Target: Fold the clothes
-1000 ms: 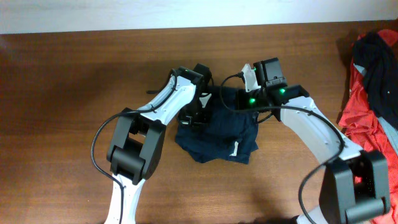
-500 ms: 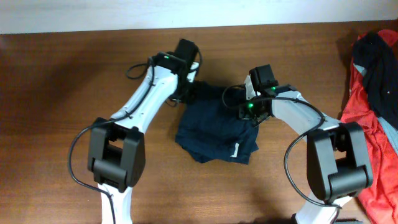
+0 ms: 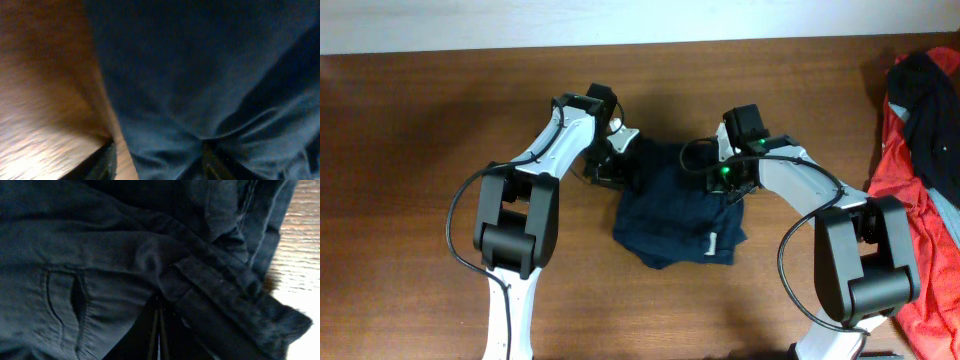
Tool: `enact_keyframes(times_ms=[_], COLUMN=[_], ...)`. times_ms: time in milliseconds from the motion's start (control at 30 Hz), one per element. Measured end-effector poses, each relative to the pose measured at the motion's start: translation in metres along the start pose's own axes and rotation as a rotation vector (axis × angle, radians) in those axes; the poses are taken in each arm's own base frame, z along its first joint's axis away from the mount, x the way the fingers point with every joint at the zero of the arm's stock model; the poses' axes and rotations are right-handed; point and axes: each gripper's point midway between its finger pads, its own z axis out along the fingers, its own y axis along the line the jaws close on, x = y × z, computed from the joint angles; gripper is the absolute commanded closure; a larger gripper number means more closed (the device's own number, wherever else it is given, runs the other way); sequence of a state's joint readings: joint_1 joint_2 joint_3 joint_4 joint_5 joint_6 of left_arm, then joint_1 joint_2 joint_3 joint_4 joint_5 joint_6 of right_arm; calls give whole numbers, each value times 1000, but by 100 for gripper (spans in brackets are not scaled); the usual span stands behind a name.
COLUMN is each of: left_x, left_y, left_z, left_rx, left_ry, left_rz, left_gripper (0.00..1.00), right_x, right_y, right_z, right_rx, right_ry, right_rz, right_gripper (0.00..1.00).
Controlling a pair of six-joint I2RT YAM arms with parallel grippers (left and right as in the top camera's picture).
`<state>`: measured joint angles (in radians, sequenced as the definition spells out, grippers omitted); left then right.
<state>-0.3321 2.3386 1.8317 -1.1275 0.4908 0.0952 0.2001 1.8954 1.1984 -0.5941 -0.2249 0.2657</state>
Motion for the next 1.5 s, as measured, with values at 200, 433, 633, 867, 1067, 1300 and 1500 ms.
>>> enact_keyframes(times_ms=[200,433,633,867,1067,1300,1500], left_x=[2,9,5,14,7,10,21], left_y=[-16,-3,10,-11,-39,-63,-75], left_z=[2,-19,-38,-8,7,22,34], left_rx=[122,234,359,413,469,478,466], left_ry=[3,-6,-70,-36,-39,13,68], left_rz=[47,-49,-120,-104,-109,-157,-183], left_gripper=[37,32,23,21,21,38,43], right_x=[1,1,1,1,2,2,2], right_y=[-2,-2,-2,-2,-2,-2,-2], right_z=[0,0,0,0,0,0,0], right_rx=[6,6,6,6,6,6,7], right_ry=[5,5,5,6,8,8,9], right_rz=[5,4,4,4,5,5,6], right_gripper=[96,96,96,96,96,96,96])
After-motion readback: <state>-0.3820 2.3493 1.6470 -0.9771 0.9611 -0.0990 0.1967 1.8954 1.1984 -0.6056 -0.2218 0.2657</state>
